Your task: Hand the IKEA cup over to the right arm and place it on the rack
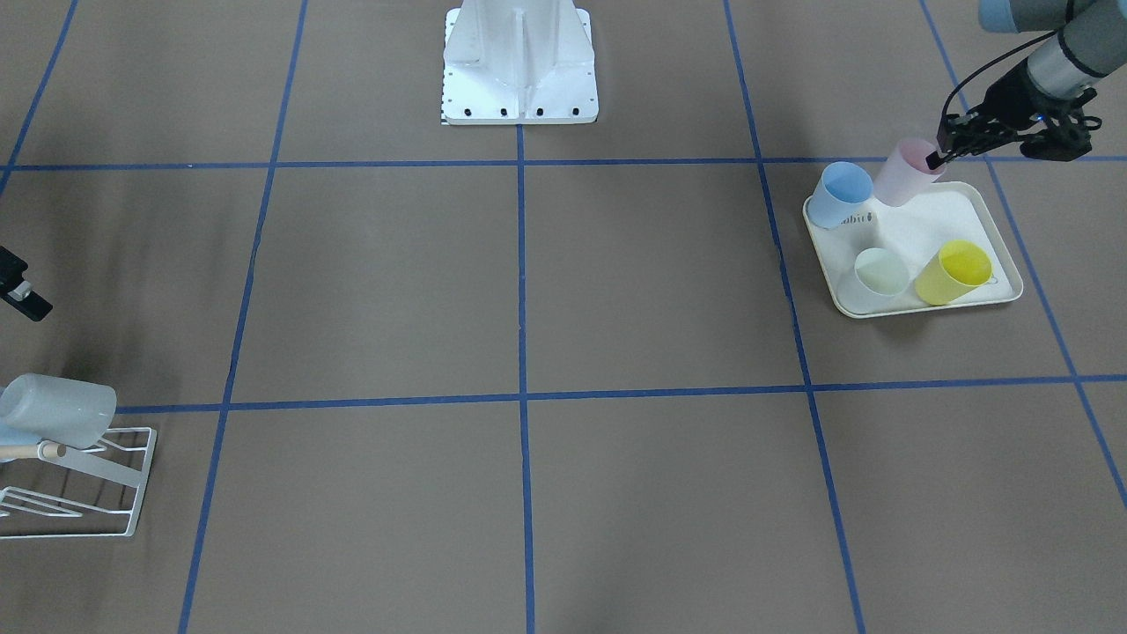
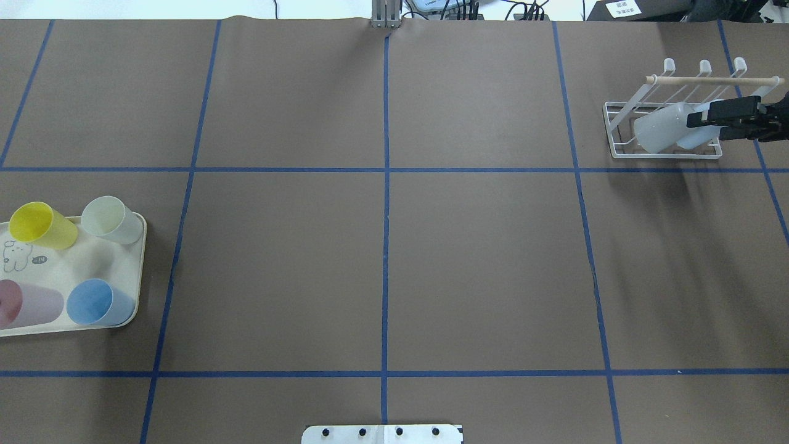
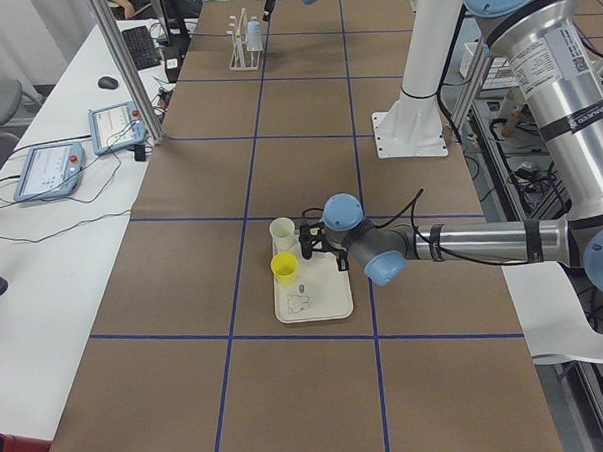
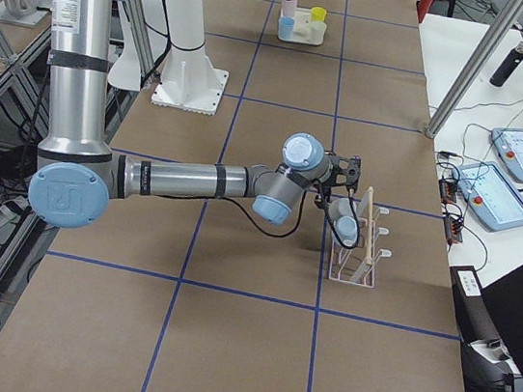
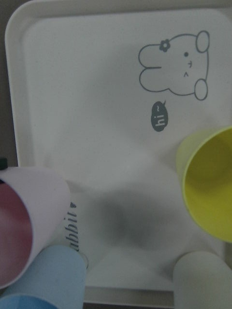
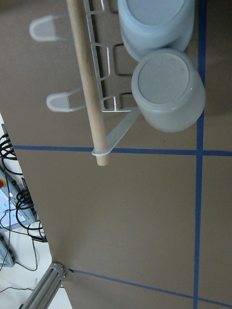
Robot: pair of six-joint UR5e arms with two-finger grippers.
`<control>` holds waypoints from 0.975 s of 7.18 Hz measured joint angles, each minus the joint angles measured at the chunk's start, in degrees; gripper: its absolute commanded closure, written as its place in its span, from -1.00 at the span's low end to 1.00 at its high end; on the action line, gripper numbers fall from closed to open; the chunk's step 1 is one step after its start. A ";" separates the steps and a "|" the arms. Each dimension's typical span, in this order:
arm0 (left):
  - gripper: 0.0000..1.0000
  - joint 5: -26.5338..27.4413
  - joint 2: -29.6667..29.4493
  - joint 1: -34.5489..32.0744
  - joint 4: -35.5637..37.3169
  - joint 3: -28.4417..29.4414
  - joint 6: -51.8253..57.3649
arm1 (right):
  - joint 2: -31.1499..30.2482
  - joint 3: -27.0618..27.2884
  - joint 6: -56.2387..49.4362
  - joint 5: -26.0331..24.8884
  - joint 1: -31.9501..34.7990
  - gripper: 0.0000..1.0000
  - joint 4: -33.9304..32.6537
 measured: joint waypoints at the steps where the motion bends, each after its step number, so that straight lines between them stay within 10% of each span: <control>1: 1.00 -1.24 -0.28 -3.65 0.06 -1.28 -0.12 | 0.60 0.86 1.42 -0.01 -0.13 -0.98 -0.04; 7: 1.00 -0.46 -25.59 -2.52 -6.81 -2.09 -42.44 | 4.56 9.09 25.65 0.38 -6.07 -0.98 0.42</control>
